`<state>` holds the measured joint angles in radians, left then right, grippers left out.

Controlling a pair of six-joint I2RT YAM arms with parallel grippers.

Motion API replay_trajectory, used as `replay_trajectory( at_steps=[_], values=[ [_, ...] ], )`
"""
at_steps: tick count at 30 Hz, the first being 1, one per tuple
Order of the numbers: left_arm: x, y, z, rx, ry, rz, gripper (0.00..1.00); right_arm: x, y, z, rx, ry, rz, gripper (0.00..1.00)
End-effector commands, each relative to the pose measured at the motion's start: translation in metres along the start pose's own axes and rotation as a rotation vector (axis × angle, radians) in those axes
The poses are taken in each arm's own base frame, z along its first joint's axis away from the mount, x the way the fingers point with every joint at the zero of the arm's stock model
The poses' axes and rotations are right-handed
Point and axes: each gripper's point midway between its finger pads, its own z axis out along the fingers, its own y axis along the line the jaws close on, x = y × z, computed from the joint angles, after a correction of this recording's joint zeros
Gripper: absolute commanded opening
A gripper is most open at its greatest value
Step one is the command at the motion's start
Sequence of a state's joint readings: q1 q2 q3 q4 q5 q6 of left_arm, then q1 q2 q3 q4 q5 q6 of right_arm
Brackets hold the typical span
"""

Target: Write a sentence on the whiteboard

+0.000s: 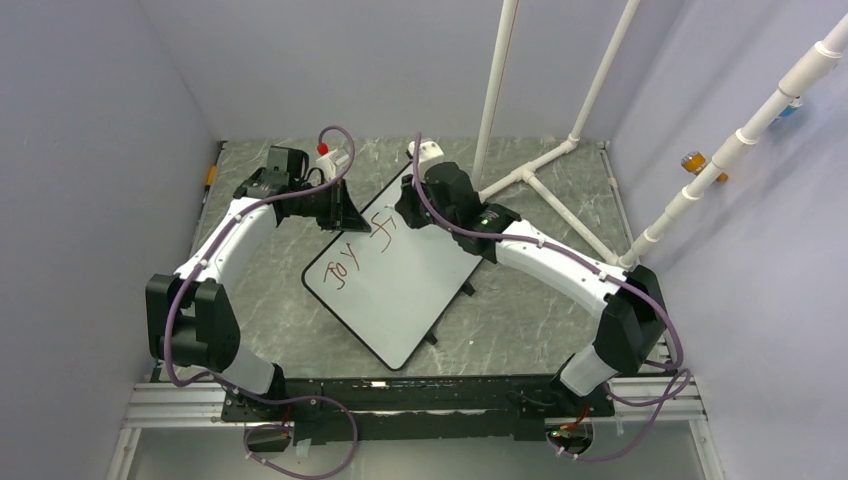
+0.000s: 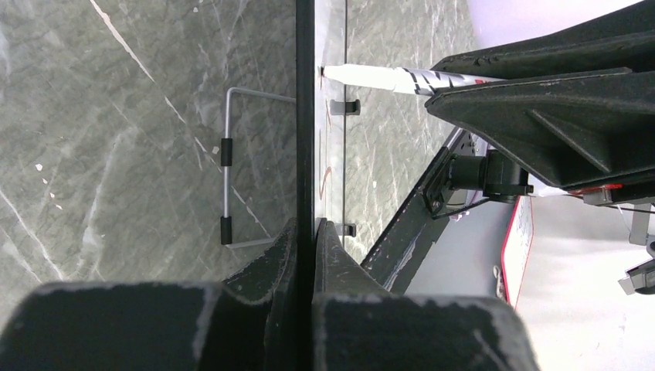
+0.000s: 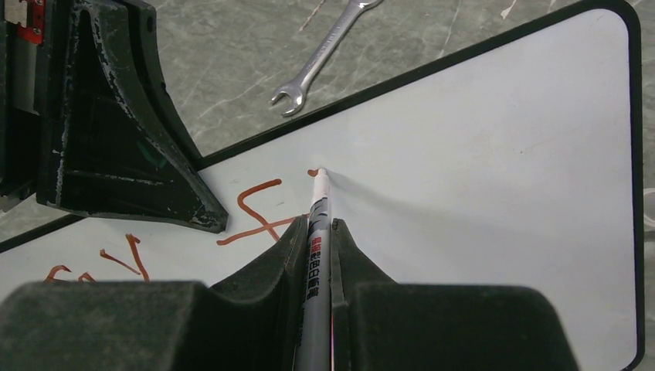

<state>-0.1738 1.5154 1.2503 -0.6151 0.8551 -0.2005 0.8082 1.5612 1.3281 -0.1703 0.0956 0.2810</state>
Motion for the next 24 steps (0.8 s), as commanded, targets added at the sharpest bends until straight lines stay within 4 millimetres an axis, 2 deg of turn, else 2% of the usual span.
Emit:
replay_trajectory(
  at_steps=[1,4,8,19,24],
  values=[
    [-0.025,-0.003,-0.01,-0.057,-0.084,0.16,0.0,-0.014,-0.005,-0.009,0.018,-0.046,0.007,0.0],
    [-0.026,-0.001,-0.011,-0.068,-0.085,0.161,0.0,-0.026,-0.006,-0.02,0.025,-0.08,0.005,0.0],
    [-0.026,-0.001,-0.011,-0.071,-0.087,0.164,0.0,-0.03,-0.012,-0.023,0.053,-0.09,-0.002,0.0],
    [-0.026,-0.003,-0.011,-0.062,-0.086,0.169,0.0,-0.007,-0.018,-0.005,0.042,-0.032,0.007,0.0],
    [-0.026,-0.004,-0.011,-0.059,-0.087,0.169,0.0,0.007,-0.018,-0.006,0.032,0.0,0.009,0.0]
  ],
)
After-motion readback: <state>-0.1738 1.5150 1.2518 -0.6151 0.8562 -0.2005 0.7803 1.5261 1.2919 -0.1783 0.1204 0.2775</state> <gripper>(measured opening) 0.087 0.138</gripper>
